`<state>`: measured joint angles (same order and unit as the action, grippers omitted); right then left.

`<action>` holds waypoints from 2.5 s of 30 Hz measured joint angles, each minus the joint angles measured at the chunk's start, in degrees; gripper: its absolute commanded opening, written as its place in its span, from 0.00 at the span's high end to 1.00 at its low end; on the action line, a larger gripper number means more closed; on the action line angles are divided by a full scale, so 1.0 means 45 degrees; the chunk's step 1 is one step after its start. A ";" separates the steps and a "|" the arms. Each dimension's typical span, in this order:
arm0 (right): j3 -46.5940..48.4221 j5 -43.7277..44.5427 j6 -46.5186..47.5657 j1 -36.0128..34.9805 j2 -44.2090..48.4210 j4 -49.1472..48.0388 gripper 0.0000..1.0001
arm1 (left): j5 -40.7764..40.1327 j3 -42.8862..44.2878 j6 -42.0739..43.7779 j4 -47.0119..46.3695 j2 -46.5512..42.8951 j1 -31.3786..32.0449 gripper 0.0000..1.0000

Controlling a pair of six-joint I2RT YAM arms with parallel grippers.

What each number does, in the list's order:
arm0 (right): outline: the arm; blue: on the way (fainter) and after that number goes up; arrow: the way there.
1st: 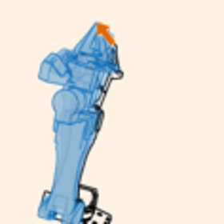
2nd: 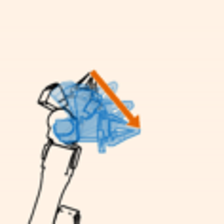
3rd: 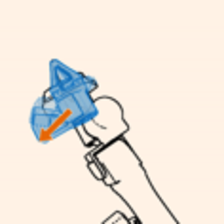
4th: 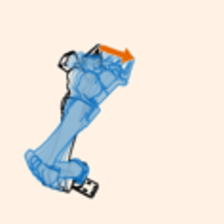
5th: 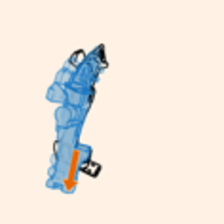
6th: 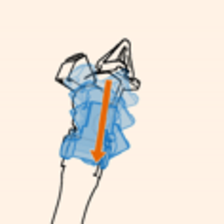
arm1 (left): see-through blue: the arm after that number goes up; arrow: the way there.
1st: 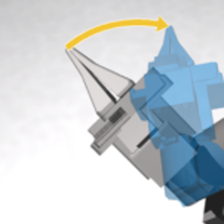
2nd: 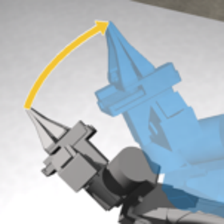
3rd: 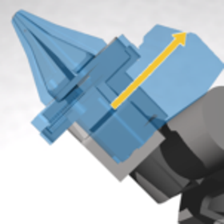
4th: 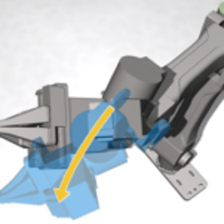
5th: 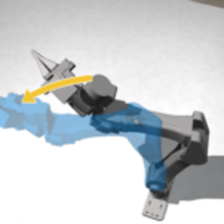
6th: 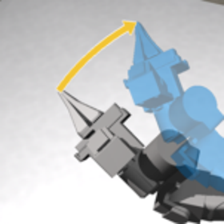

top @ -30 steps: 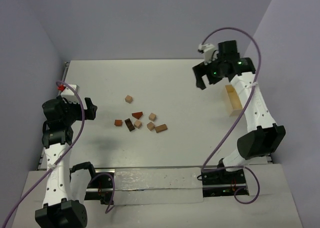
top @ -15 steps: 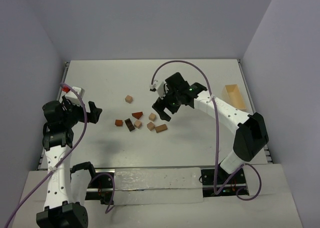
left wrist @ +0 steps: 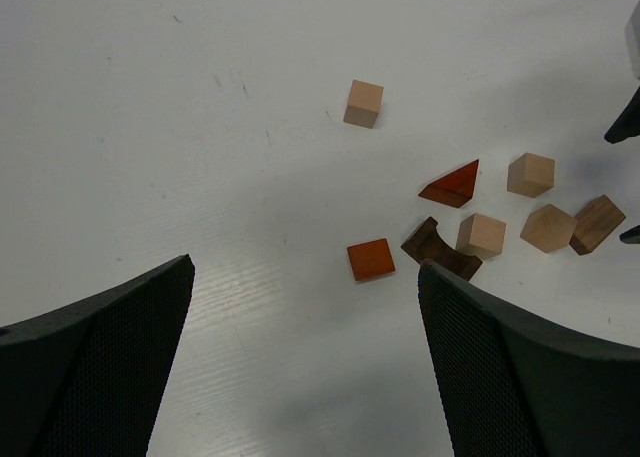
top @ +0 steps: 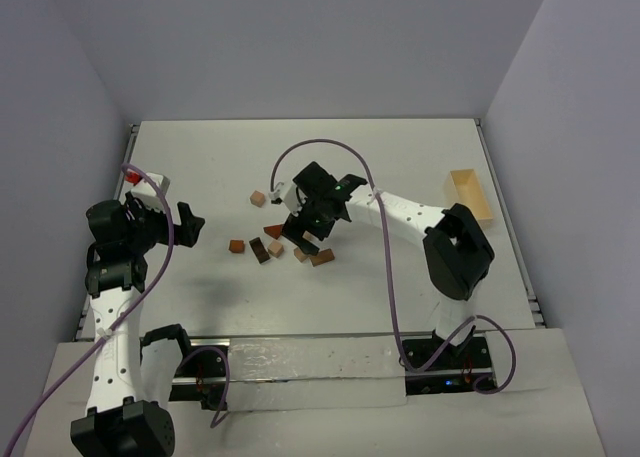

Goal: Build the wood block tower

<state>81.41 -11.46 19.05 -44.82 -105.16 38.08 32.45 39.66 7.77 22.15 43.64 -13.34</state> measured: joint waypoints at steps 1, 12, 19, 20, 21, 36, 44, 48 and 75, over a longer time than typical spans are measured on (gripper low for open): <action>0.0103 0.0024 0.0000 -0.0013 -0.0121 -0.0008 0.02 | 0.0000 0.0000 0.0000 0.0000 0.0000 0.0000 0.01; 0.1974 -0.0022 -0.0358 -0.0005 -0.1862 0.0156 0.28 | -0.0004 0.0000 -0.0005 0.0000 0.0010 0.0000 0.01; 0.2712 -0.0074 -0.0643 0.0190 -0.2514 0.0390 0.38 | -0.0005 0.0000 -0.0005 0.0000 0.0010 0.0000 0.01; 0.2865 -0.0103 -0.0667 0.0259 -0.2600 0.0417 0.39 | -0.0005 0.0000 -0.0005 0.0000 0.0010 0.0000 0.01; 0.3002 -0.0127 -0.0685 0.0327 -0.2679 0.0432 0.41 | -0.0005 0.0000 -0.0005 -0.0001 0.0010 0.0000 0.01; 0.3680 -0.0846 -0.0697 0.0885 -0.3926 0.0952 0.53 | -0.0005 0.0000 -0.0010 -0.0003 0.0073 0.0000 0.01; 0.3748 -0.1371 -0.0668 0.1046 -0.4000 0.1089 0.64 | -0.0010 0.0000 -0.0010 -0.0005 0.0073 0.0000 0.01; 0.3731 -0.1624 -0.0617 0.1149 -0.3998 0.1128 0.66 | -0.0010 0.0000 -0.0010 -0.0001 0.0078 0.0000 0.01; 0.1712 -0.3185 -0.1035 0.1443 -0.2956 0.0479 0.68 | -0.0010 0.0000 -0.0010 0.0000 0.0096 0.0000 0.01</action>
<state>89.12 -25.79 14.39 -38.33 -118.46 40.24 32.40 39.66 7.73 22.15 44.07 -13.34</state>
